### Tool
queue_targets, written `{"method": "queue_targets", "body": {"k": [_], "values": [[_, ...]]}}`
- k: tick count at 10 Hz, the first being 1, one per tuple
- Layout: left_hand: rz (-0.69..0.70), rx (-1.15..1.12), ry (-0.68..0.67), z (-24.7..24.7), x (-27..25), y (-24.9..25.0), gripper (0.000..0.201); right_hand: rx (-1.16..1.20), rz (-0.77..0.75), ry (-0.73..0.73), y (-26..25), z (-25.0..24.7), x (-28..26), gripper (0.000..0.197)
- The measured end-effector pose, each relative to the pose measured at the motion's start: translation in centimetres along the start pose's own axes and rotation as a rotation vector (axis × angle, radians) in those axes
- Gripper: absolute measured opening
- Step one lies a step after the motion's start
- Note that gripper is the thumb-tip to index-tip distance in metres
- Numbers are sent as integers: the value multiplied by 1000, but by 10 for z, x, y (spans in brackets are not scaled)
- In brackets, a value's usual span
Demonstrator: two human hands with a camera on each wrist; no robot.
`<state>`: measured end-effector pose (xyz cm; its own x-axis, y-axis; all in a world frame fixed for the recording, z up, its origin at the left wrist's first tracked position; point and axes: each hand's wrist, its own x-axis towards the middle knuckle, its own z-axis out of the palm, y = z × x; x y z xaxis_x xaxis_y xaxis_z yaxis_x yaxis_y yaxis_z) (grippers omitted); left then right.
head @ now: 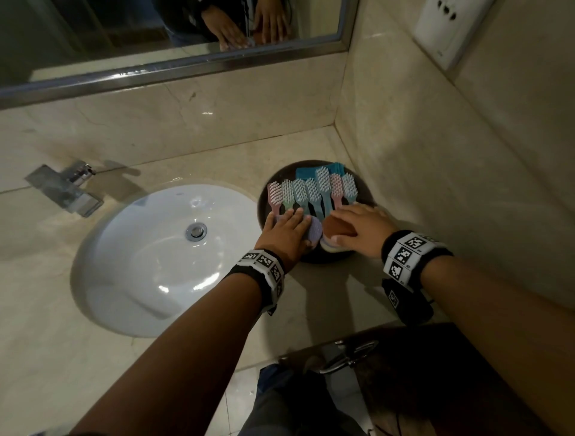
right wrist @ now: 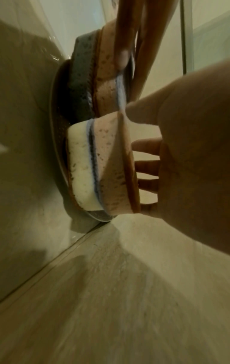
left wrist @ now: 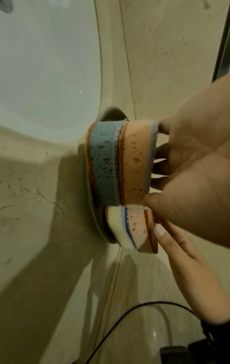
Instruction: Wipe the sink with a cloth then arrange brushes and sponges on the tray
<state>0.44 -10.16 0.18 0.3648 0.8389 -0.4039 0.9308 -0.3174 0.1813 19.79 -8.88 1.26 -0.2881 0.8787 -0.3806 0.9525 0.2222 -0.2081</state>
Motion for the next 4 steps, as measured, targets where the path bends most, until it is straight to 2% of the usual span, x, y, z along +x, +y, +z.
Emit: {"method": "queue_targets", "body": {"k": [1,3,4], "values": [[-4,-6,7,0,0,0,59,4,-14,47,1,-4,-2,58],[-3,1,21,0,-2,-1,60,-25,-7,-10,-2,-2,2,57],[-2,-23,32,-1,-5,-4,60,-29,8,10,-2,-3,5,56]]}}
